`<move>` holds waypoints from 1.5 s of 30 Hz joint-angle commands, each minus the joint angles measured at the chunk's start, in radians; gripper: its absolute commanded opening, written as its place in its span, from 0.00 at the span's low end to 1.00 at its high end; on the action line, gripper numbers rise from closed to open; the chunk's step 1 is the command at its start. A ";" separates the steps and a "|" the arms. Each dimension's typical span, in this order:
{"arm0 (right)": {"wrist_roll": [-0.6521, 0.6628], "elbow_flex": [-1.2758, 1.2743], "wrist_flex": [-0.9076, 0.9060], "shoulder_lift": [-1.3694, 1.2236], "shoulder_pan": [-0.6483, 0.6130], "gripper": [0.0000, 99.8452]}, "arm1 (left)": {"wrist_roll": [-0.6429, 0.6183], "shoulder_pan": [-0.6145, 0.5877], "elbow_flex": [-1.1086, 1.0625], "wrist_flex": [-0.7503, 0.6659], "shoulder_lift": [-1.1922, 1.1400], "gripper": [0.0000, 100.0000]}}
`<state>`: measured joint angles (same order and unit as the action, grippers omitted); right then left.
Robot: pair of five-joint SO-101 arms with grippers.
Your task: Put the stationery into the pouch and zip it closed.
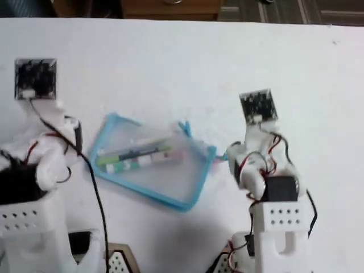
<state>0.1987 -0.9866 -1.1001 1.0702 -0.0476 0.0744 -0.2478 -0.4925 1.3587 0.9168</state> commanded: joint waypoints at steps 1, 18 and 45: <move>-0.009 -0.180 0.108 0.147 0.007 0.09 | 0.006 -0.027 -0.244 -0.175 0.183 0.02; -0.012 -0.706 0.087 0.728 0.005 0.02 | 0.097 -0.024 -1.043 -0.446 0.748 0.02; -0.011 -0.704 -0.166 0.723 0.013 0.02 | 0.242 -0.028 -1.201 -0.081 0.892 0.03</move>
<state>0.1895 -1.6801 -1.2597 1.7822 -0.0476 0.3122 -0.2693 -1.6970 1.2543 1.8036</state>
